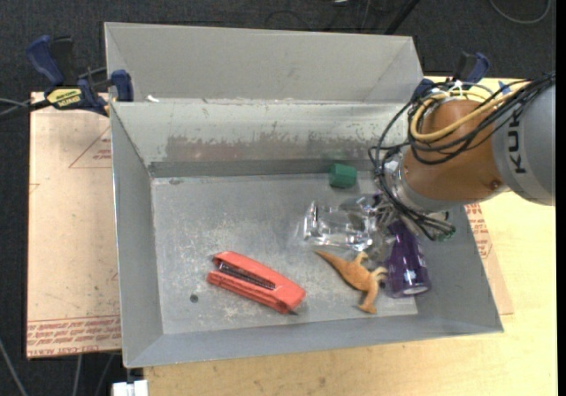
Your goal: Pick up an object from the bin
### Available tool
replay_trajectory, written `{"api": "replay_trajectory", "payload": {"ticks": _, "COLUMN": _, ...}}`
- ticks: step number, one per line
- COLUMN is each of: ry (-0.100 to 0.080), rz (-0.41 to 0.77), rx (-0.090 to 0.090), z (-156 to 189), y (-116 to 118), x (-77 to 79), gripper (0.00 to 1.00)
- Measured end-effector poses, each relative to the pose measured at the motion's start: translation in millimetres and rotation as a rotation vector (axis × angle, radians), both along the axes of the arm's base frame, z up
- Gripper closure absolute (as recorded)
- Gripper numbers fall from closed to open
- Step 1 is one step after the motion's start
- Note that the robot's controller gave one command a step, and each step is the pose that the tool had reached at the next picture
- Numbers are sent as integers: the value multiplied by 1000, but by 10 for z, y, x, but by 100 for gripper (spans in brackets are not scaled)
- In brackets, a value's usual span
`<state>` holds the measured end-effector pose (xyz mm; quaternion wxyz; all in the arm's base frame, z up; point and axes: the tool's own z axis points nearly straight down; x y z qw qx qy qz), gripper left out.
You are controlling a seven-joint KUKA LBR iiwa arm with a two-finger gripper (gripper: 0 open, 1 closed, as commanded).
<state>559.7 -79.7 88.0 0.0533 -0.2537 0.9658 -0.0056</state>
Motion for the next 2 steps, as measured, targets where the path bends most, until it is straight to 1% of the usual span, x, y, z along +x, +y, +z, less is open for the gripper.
{"api": "replay_trajectory", "payload": {"ticks": 1, "ry": 0, "rz": 0, "rx": 0, "z": 0, "y": 0, "x": 0, "gripper": 100}}
{"api": "replay_trajectory", "payload": {"ticks": 2, "ry": 41, "rz": 1, "rx": 2, "z": 98, "y": -114, "x": 14, "gripper": 100}}
